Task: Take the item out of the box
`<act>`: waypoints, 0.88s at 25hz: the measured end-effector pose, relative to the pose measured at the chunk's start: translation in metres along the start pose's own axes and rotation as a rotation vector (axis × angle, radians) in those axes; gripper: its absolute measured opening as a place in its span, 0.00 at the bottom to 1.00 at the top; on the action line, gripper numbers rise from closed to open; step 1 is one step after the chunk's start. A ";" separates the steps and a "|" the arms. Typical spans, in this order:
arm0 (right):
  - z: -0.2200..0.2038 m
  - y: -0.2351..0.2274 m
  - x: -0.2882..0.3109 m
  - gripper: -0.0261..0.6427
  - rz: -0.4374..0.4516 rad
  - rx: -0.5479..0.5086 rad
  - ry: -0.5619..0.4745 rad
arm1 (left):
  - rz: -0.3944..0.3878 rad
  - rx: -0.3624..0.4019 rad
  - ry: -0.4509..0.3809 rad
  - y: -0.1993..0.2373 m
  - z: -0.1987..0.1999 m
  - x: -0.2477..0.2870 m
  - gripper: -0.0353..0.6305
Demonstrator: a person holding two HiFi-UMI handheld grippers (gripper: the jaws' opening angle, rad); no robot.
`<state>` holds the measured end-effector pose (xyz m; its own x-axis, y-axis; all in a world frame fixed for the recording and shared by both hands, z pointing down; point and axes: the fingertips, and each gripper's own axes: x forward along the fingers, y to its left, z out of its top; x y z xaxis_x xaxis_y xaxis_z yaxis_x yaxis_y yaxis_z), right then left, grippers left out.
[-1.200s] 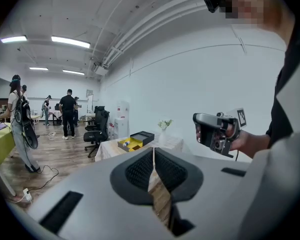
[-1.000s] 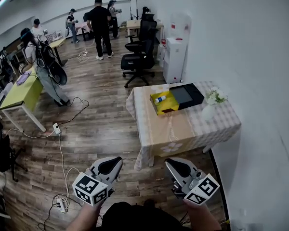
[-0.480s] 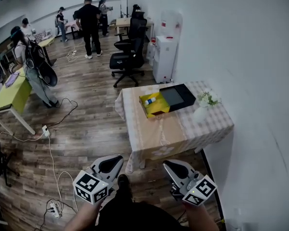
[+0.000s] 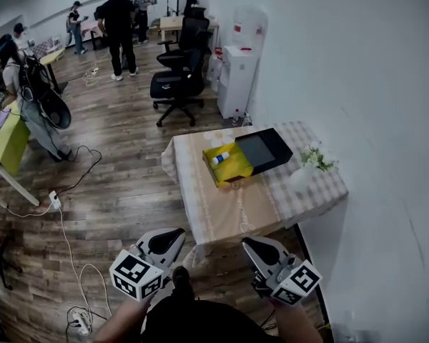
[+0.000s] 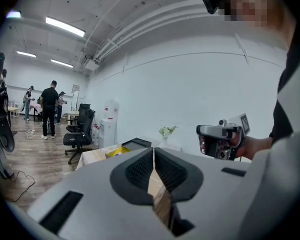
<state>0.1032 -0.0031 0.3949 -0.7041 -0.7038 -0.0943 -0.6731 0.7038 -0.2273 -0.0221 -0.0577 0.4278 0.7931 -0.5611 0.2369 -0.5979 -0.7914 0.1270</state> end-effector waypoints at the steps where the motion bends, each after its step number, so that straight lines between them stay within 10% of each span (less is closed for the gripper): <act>1: -0.001 -0.005 0.012 0.10 -0.002 0.002 0.004 | -0.007 -0.004 0.005 0.011 0.000 0.005 0.09; 22: 0.012 -0.034 0.184 0.10 -0.014 -0.034 0.064 | -0.092 -0.034 -0.054 0.172 0.030 0.024 0.09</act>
<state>-0.0006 -0.1575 0.3737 -0.7070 -0.7066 -0.0290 -0.6893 0.6977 -0.1950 -0.1027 -0.2145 0.4266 0.8493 -0.4996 0.1704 -0.5252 -0.8321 0.1783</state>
